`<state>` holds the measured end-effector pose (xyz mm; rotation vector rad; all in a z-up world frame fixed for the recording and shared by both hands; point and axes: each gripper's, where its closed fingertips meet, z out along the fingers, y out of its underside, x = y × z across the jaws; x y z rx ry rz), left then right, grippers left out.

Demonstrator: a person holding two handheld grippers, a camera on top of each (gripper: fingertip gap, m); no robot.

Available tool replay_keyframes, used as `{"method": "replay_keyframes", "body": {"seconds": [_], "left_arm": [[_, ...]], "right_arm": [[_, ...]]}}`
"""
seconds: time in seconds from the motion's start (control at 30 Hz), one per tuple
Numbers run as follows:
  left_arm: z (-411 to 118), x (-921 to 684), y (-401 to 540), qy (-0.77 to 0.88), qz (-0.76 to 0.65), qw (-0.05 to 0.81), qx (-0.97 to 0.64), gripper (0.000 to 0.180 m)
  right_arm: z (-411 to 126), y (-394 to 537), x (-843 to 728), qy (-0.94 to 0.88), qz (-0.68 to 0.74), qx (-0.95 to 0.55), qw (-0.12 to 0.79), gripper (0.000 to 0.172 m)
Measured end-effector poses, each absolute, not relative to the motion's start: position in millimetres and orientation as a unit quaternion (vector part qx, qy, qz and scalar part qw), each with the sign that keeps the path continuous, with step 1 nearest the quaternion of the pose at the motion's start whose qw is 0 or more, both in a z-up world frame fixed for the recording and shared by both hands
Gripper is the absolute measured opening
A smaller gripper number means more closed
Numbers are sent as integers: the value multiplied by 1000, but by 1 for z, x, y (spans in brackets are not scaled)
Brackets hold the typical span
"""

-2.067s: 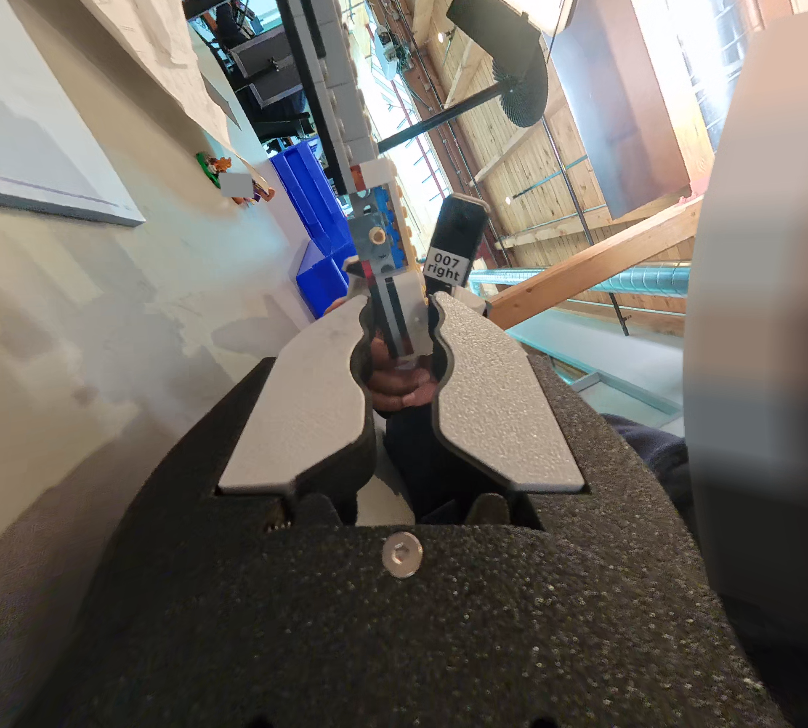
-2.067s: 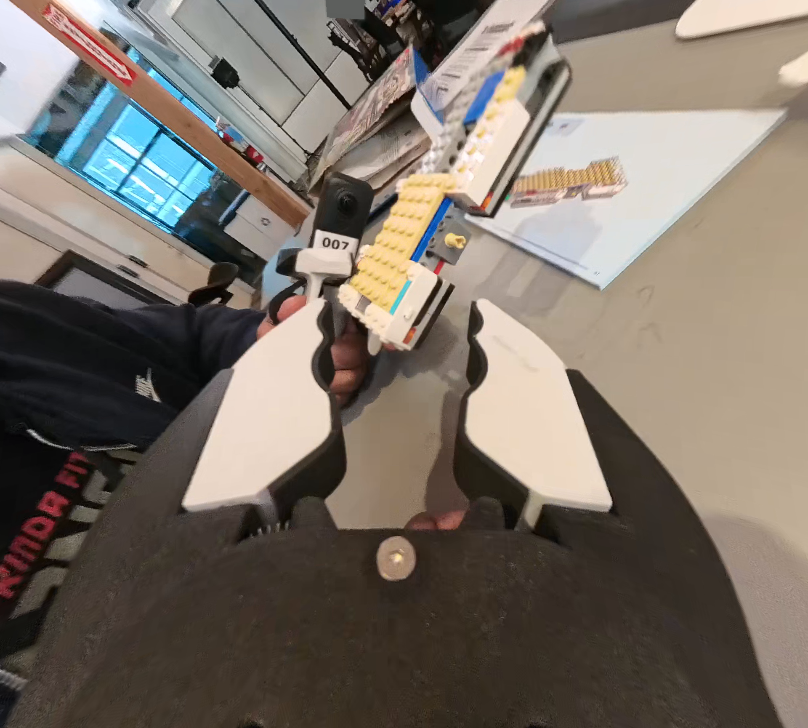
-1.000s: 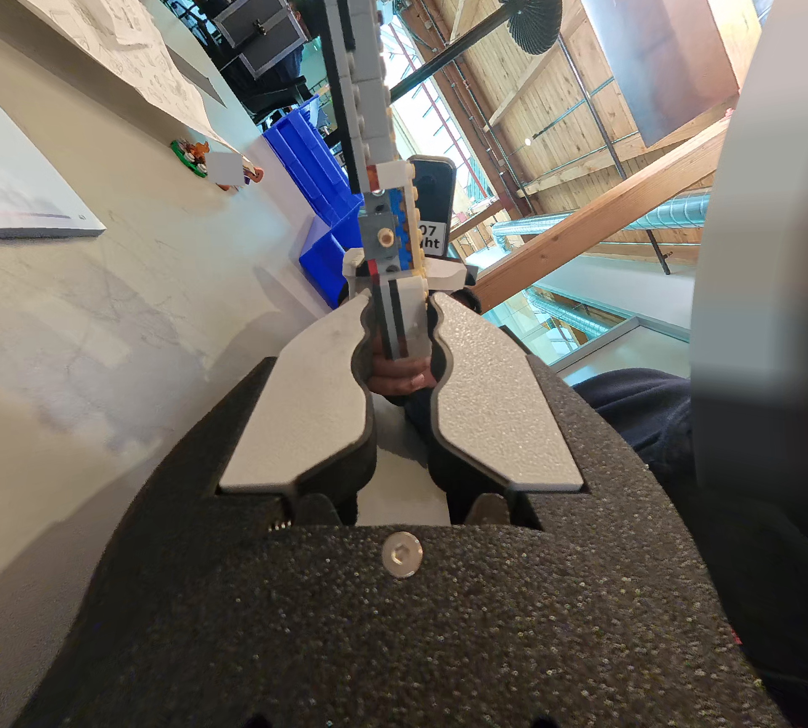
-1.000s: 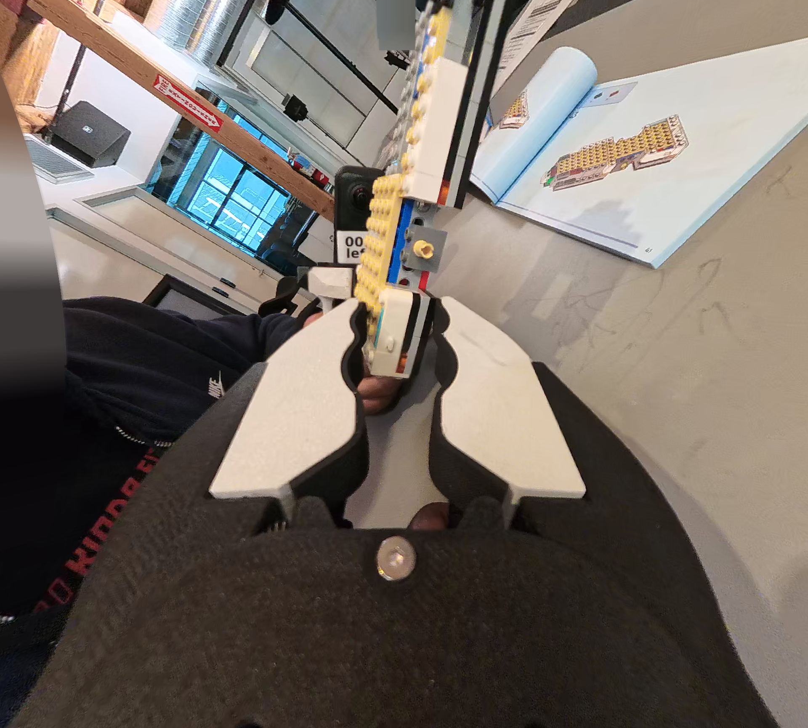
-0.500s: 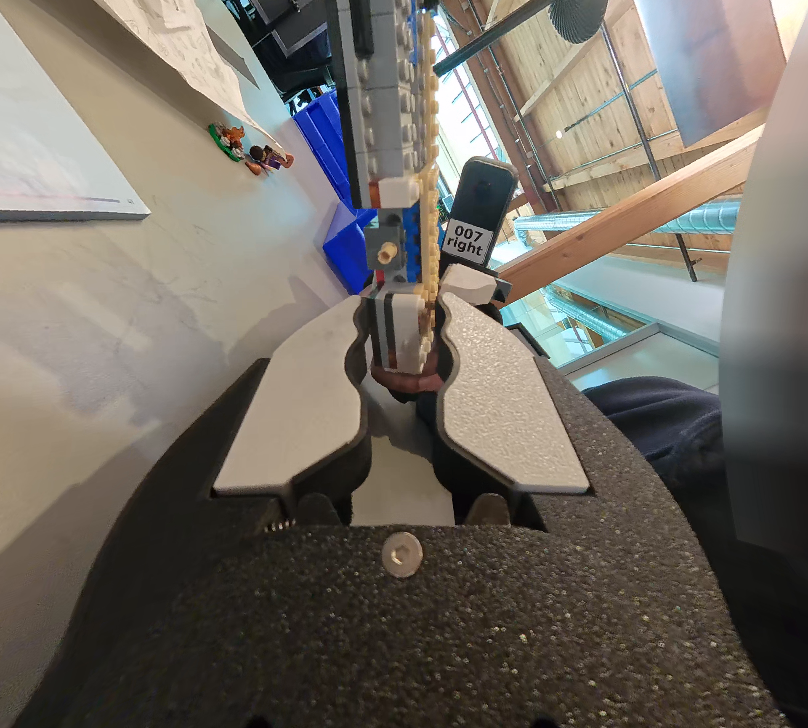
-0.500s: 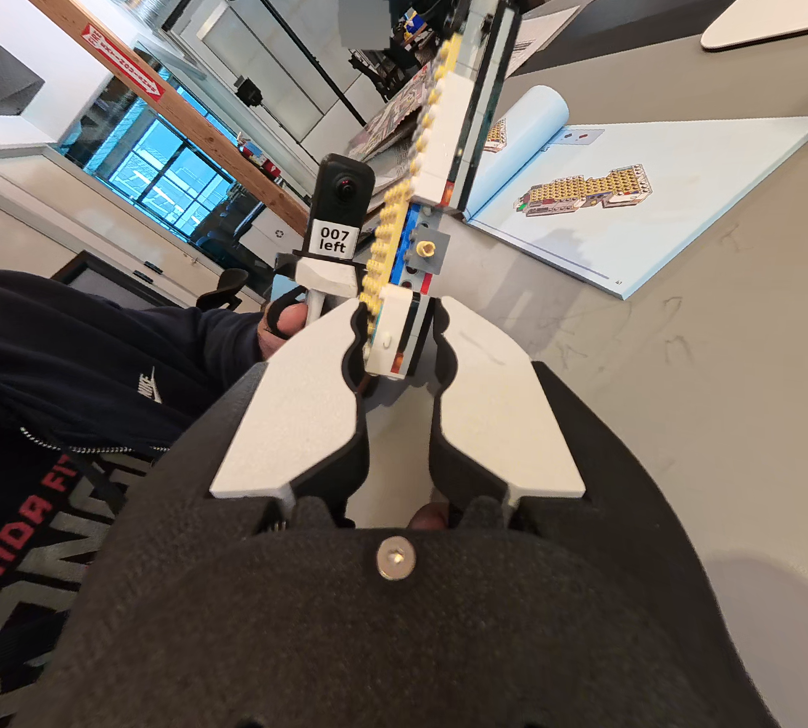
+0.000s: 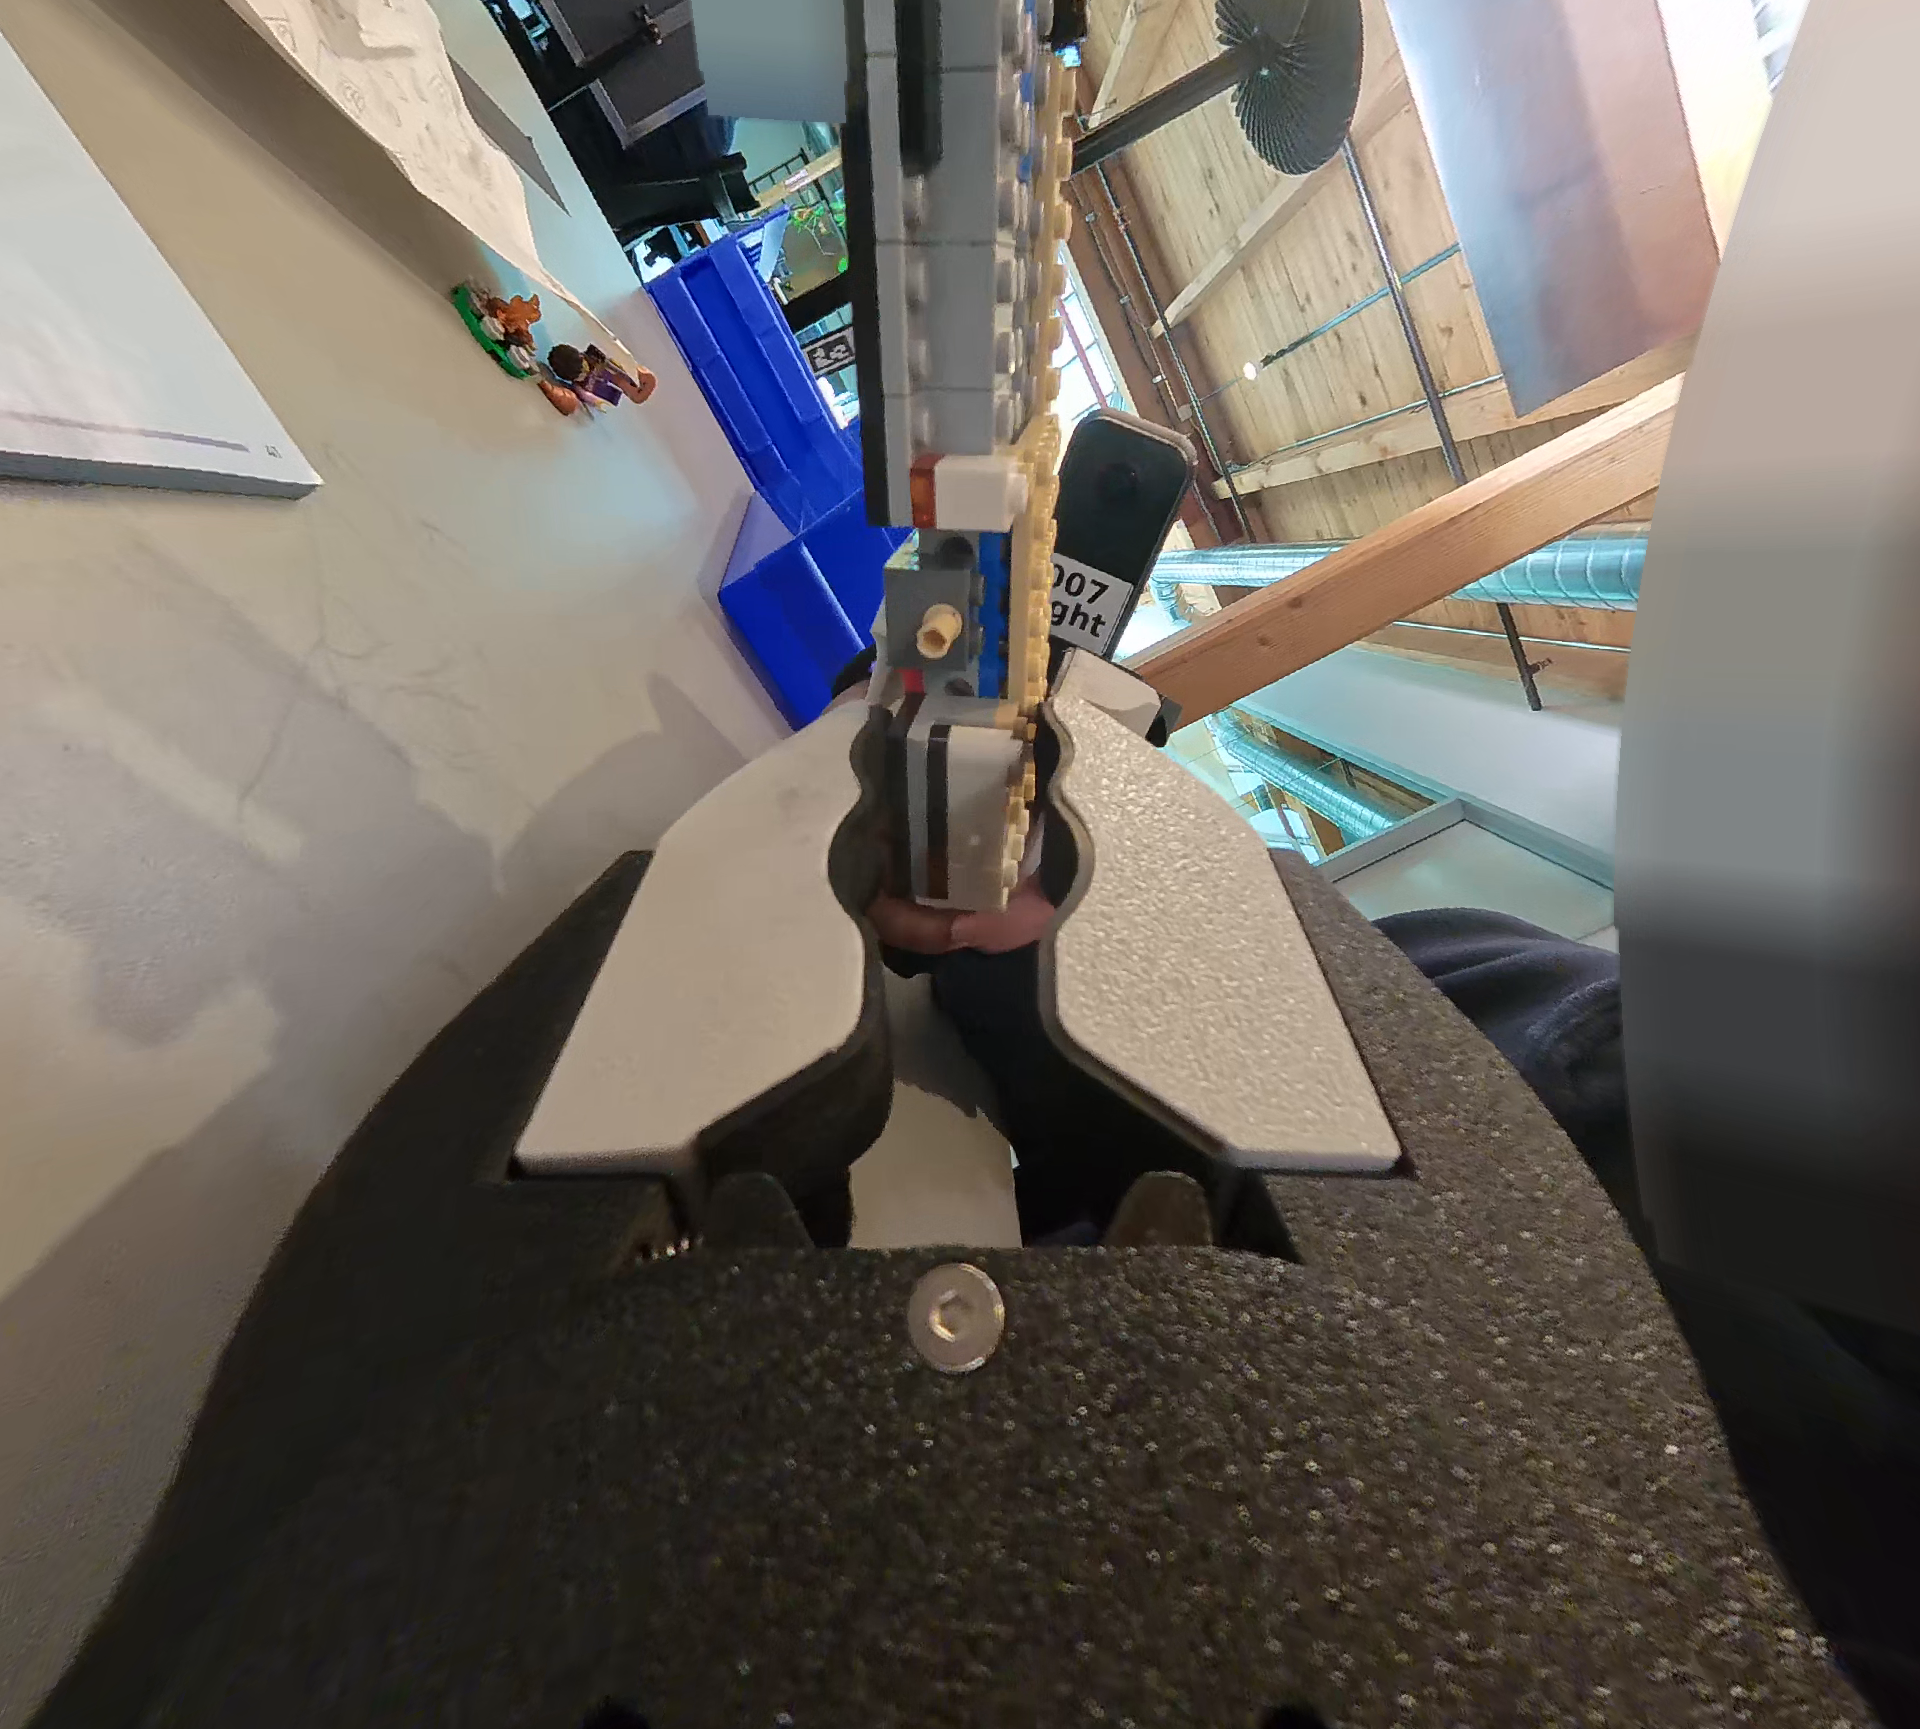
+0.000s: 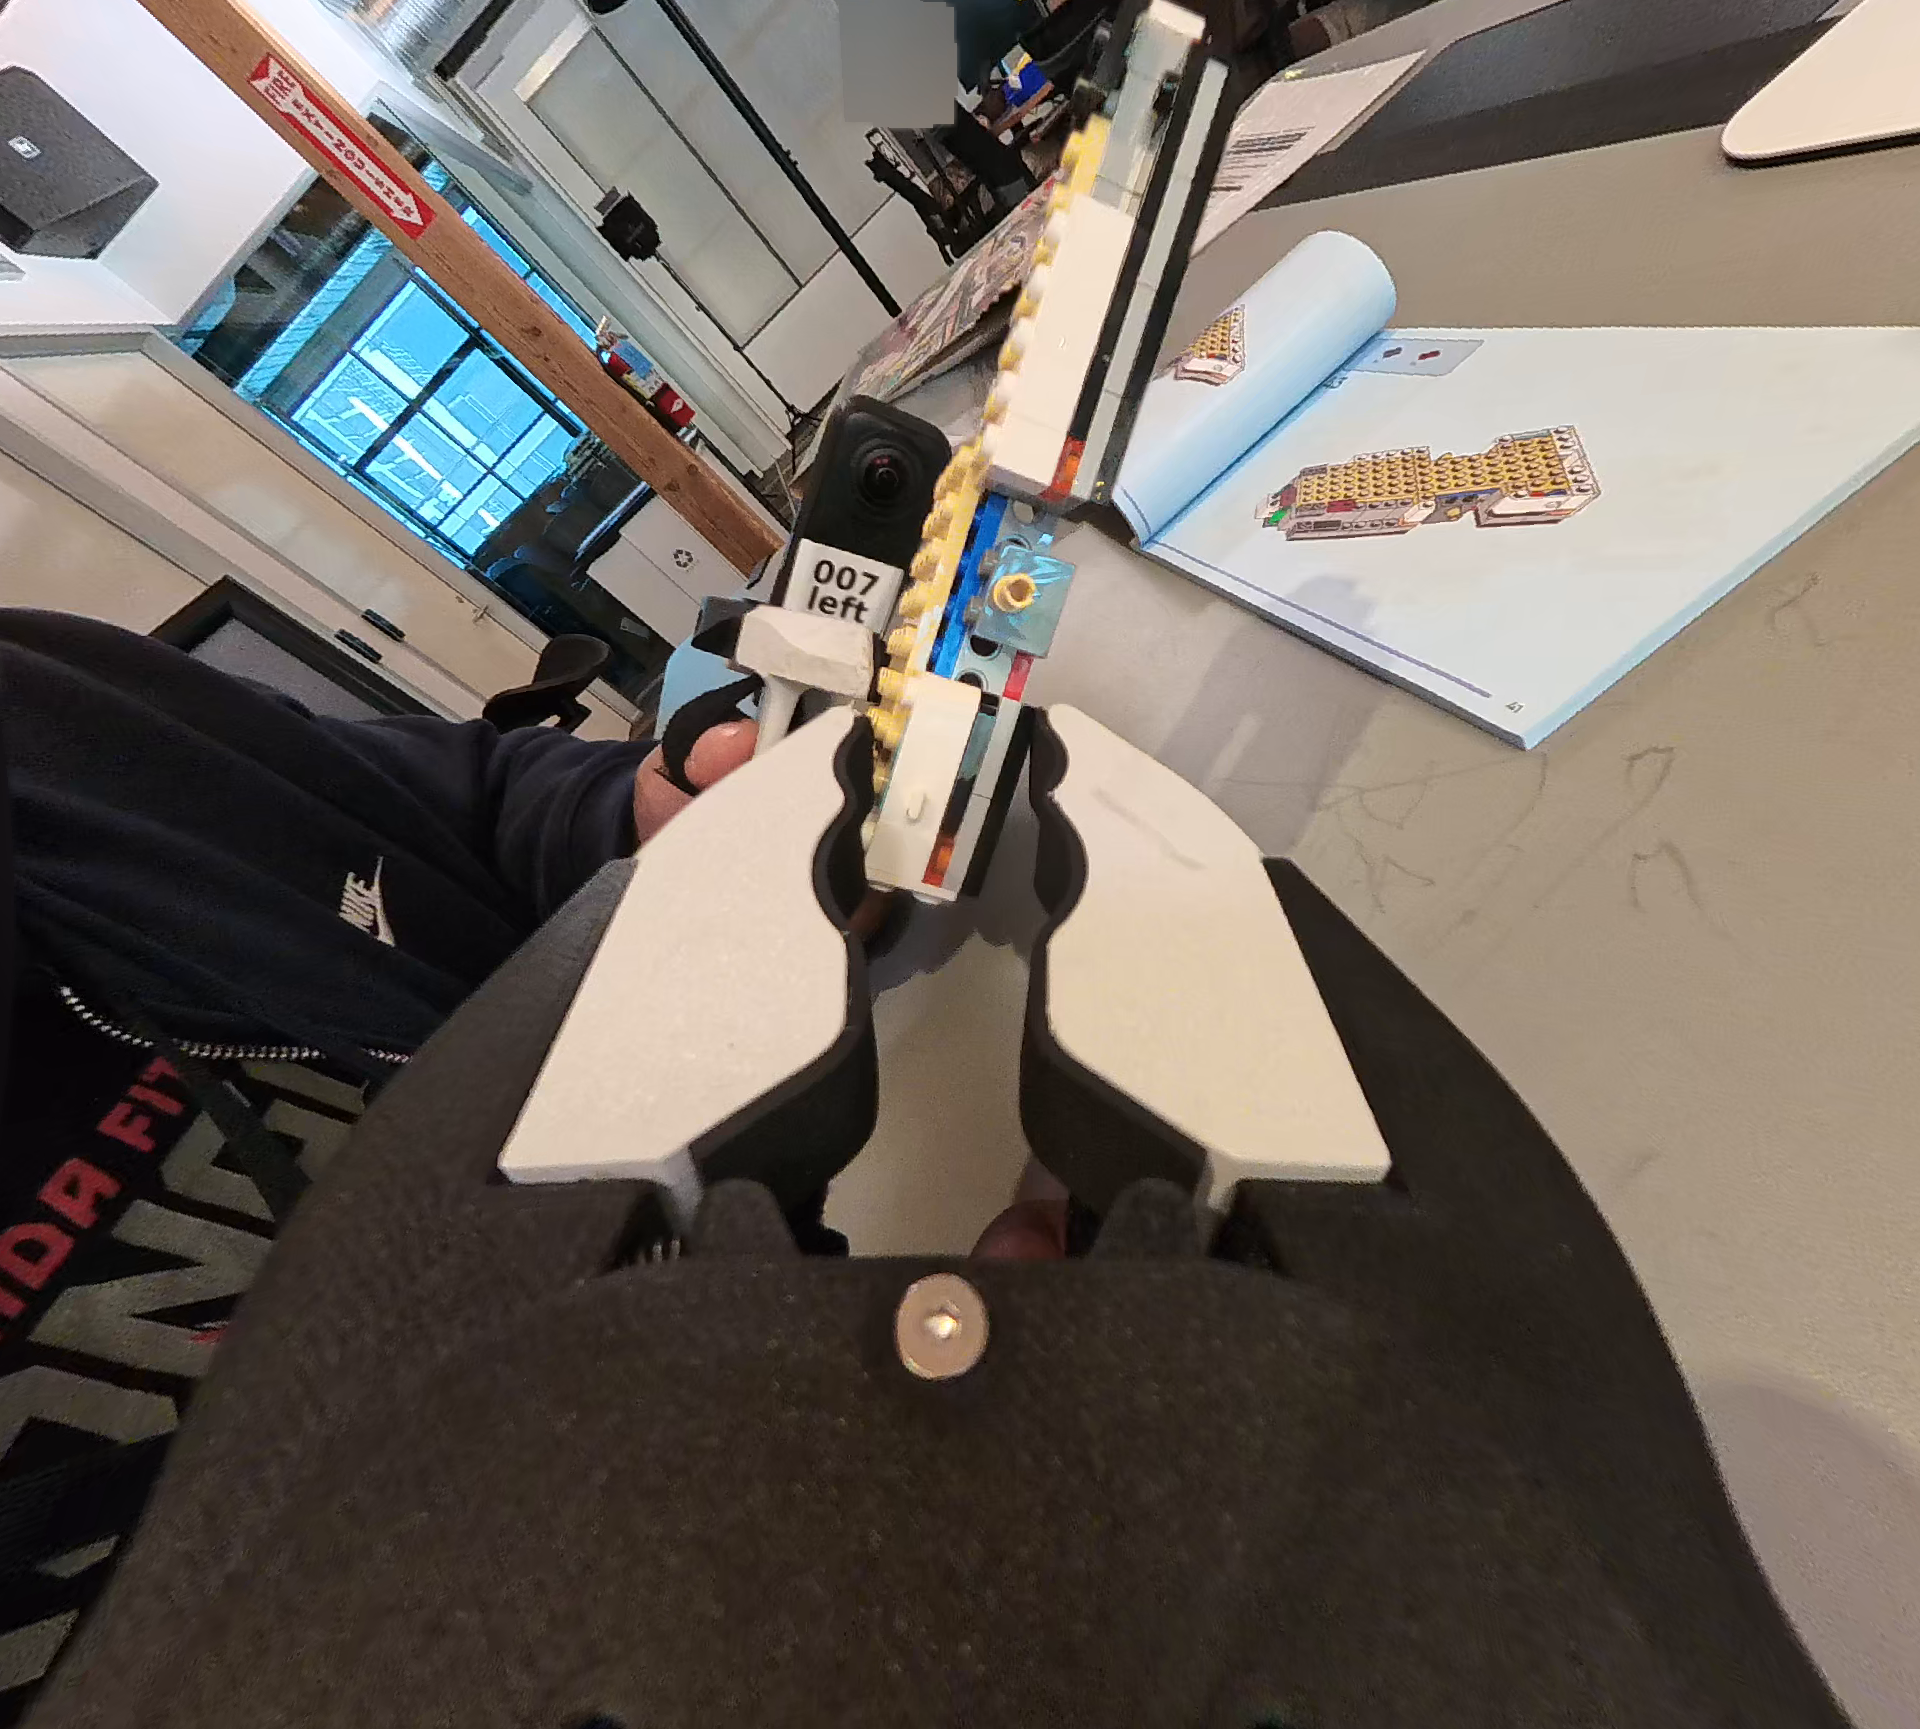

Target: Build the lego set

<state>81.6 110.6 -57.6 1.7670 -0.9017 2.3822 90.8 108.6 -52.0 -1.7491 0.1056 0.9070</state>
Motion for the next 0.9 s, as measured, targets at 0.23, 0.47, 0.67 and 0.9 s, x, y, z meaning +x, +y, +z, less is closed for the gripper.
{"method": "replay_keyframes", "body": {"seconds": [0.23,0.47,0.67,0.9], "left_arm": [[-53,79,109,-291,777,23,558,24],[-49,77,108,-297,785,25,544,23],[-45,77,106,-301,794,34,527,24],[-46,78,103,-306,792,36,527,25]], "right_arm": [[-48,108,90,42,385,-735,556,29],[-44,107,89,37,388,-730,561,29],[-39,105,88,28,385,-723,573,29],[-36,106,89,32,392,-711,583,28]]}}
